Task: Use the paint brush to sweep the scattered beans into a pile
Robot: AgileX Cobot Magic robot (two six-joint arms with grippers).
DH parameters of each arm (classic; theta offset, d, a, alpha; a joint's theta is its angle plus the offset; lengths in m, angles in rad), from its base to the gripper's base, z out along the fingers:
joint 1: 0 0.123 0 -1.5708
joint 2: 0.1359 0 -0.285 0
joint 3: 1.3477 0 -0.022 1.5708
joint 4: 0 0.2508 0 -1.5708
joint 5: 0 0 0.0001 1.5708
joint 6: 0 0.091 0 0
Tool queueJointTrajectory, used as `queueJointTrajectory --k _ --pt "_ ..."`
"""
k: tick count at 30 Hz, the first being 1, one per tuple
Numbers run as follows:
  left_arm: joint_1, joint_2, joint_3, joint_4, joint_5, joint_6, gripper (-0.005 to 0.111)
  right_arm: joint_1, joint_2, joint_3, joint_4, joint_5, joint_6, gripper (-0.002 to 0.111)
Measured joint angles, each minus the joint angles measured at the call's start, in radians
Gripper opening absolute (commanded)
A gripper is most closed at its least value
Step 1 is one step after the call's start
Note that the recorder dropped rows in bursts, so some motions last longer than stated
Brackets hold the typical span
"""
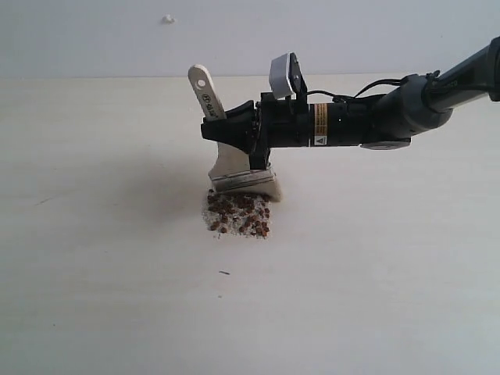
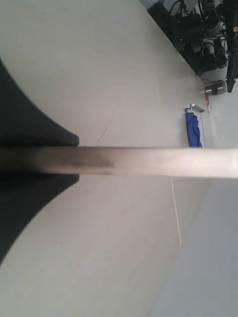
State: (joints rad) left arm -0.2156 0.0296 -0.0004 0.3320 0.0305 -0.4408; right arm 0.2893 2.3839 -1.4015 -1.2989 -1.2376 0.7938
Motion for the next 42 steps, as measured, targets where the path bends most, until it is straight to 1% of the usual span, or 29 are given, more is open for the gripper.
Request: queueJointTrajectory --k 6,11,18,20,23,29,37,42 --pt "0.000 0.000 0.000 0.000 0.000 0.002 0.000 0.002 -0.078 0.000 0.029 0.021 -0.054 0.000" --pt "0.000 0.000 0.000 0.000 0.000 0.002 0.000 0.002 -0.095 0.000 0.068 0.032 -0.132 0.000" --pt "0.000 0.000 0.000 0.000 0.000 0.002 0.000 0.002 -0.097 0.000 0.150 0.304 -0.306 0.000" --pt "0.000 0.000 0.000 0.000 0.000 0.002 0.000 0.002 -0.097 0.000 0.154 0.353 -0.331 0.000" --pt "0.000 0.000 0.000 0.000 0.000 0.002 0.000 0.002 -0.097 0.000 0.158 0.374 -0.338 0.000" --pt "0.000 0.000 0.000 0.000 0.000 0.002 0.000 0.002 -0.061 0.000 0.166 0.354 -0.276 0.000" --pt "0.000 0.000 0.000 0.000 0.000 0.002 0.000 0.002 -0.005 -0.004 0.150 0.111 -0.074 0.000" --pt "0.000 0.000 0.000 0.000 0.000 0.002 0.000 0.002 -0.003 -0.004 0.129 0.046 -0.004 0.000"
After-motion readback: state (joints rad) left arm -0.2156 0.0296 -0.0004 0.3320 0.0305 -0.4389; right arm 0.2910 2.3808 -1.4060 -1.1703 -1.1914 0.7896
